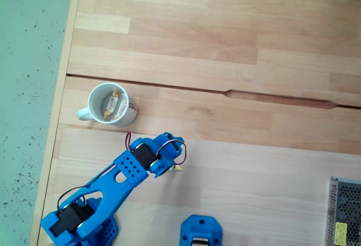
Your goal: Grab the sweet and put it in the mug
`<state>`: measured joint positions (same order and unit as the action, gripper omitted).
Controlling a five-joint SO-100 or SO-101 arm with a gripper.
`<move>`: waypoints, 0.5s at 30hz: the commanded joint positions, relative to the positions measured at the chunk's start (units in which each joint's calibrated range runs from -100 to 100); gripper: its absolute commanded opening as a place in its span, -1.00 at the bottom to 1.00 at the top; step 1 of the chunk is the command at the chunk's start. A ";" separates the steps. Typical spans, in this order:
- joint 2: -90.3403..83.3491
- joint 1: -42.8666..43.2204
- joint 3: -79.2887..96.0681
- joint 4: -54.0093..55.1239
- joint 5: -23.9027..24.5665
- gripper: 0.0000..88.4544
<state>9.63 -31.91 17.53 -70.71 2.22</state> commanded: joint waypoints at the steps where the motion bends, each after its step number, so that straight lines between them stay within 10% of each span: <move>1: -0.68 -0.41 -0.22 -0.42 -0.24 -0.45; 15: -0.76 -0.34 2.63 -0.42 -13.43 -0.43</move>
<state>9.63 -31.91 20.22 -70.79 -7.45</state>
